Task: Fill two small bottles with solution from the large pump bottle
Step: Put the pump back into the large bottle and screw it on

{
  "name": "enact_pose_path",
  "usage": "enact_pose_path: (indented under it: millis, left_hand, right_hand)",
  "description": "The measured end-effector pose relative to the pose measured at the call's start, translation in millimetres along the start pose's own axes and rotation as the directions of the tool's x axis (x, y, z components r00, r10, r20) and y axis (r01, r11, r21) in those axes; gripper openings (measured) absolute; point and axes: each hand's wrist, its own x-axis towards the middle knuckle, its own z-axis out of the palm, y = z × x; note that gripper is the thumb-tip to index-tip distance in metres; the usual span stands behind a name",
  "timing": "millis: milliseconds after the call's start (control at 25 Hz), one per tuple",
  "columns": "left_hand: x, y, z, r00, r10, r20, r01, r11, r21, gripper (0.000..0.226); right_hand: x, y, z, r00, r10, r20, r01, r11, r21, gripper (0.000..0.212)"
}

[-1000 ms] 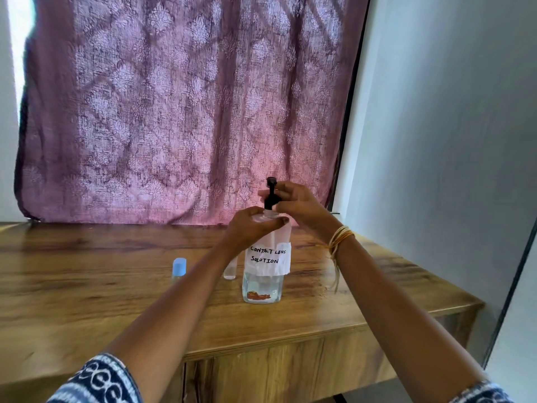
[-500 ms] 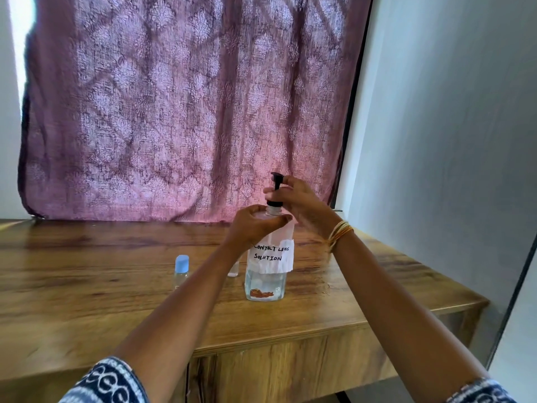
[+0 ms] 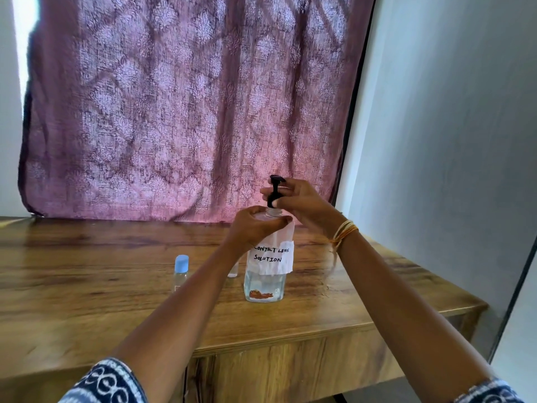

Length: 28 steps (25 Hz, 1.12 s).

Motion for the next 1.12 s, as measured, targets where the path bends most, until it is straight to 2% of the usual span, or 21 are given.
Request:
enact_pose_path:
  millis: [40, 120, 200, 280, 320, 360, 400, 440, 480, 600, 720, 760, 840, 880, 960, 1080, 1120]
  left_hand:
    - [0.3, -0.2, 0.3, 1.0, -0.004, -0.014, 0.004, 1.0, 0.003, 0.025]
    - [1.4, -1.0, 0.4, 1.0, -0.013, -0.013, 0.013, 1.0, -0.005, 0.027]
    - [0.8, -0.7, 0.4, 1.0, -0.008, 0.014, 0.008, 1.0, -0.03, 0.019]
    - [-1.1, 0.3, -0.3, 0.999, 0.009, 0.04, -0.007, 0.999, -0.054, 0.014]
    - [-1.2, 0.6, -0.4, 0.999, 0.015, 0.045, -0.013, 0.999, -0.052, 0.015]
    - [-1.5, 0.8, -0.3, 0.999, 0.015, 0.046, -0.013, 0.999, -0.044, 0.017]
    - [-2.0, 1.0, -0.1, 0.999, 0.009, 0.041, -0.007, 0.999, -0.039, 0.019]
    - [-2.2, 0.7, 0.3, 1.0, 0.002, 0.03, 0.0, 0.999, -0.04, 0.02]
    - [-2.1, 0.2, 0.5, 1.0, -0.005, 0.015, 0.006, 0.999, -0.041, 0.021]
    - [-0.4, 0.1, -0.5, 1.0, -0.008, 0.014, 0.008, 0.999, -0.039, 0.019]
    - [-0.7, -0.1, 0.5, 0.999, 0.02, 0.04, -0.018, 0.998, -0.053, 0.013]
    - [-0.7, 0.2, 0.7, 0.999, 0.017, 0.042, -0.015, 0.999, -0.044, 0.015]
    - [-0.6, 1.4, -0.3, 1.0, -0.012, 0.025, 0.012, 1.0, -0.027, 0.022]
    - [0.0, 1.4, -0.7, 1.0, -0.024, 0.012, 0.025, 0.999, -0.022, 0.025]
    - [1.2, 0.2, 0.2, 1.0, -0.031, 0.001, 0.031, 0.999, -0.011, 0.028]
    - [-1.2, 0.6, 2.8, 1.0, -0.016, 0.016, 0.016, 0.999, -0.033, 0.022]
    - [-2.5, 1.6, 2.4, 1.0, -0.007, 0.023, 0.008, 0.999, -0.036, 0.017]
  right_hand:
    - [-0.4, -0.8, -5.4, 1.0, -0.015, -0.004, 0.015, 1.0, 0.003, 0.047]
    - [-1.6, -2.8, -7.6, 0.993, -0.074, -0.097, 0.057, 0.985, -0.166, 0.042]
    - [-0.5, 0.1, 2.0, 0.972, -0.136, -0.192, 0.066, 0.941, -0.332, 0.039]
    - [0.4, 3.3, 13.7, 0.965, -0.134, -0.227, 0.036, 0.92, -0.39, 0.04]
    - [0.5, 3.9, 15.0, 0.978, -0.104, -0.181, 0.031, 0.929, -0.368, 0.04]
    - [0.2, 4.0, 12.0, 0.994, -0.059, -0.091, 0.031, 0.961, -0.275, 0.035]
    - [-1.5, 3.4, 7.6, 1.0, -0.02, 0.011, 0.022, 0.994, -0.111, 0.026]
    - [-3.2, 3.2, 0.8, 0.998, -0.004, 0.065, 0.003, 1.0, 0.02, 0.025]
    - [-2.9, 3.4, -6.0, 0.998, -0.002, 0.056, -0.002, 0.998, 0.068, 0.03]
    - [-1.1, 3.5, -1.9, 0.992, -0.04, -0.123, 0.016, 0.982, -0.19, 0.052]
    - [0.5, 3.9, 13.3, 0.994, -0.015, -0.11, -0.024, 0.94, -0.341, 0.063]
    - [1.0, 2.5, 11.5, 0.998, -0.002, -0.066, -0.018, 0.956, -0.293, 0.055]
    - [2.7, -0.5, 3.3, 0.999, 0.019, 0.026, -0.017, 0.996, -0.087, 0.036]
    - [2.7, -0.6, -1.8, 0.999, 0.009, 0.035, -0.007, 0.999, -0.046, 0.033]
    - [0.2, -0.7, -6.1, 0.997, -0.039, -0.061, 0.03, 0.989, -0.142, 0.038]
    - [-1.0, 3.8, 1.3, 0.949, -0.16, -0.272, 0.03, 0.903, -0.428, 0.044]
    - [-0.7, 4.4, 4.0, 0.95, -0.161, -0.267, 0.015, 0.878, -0.478, 0.047]
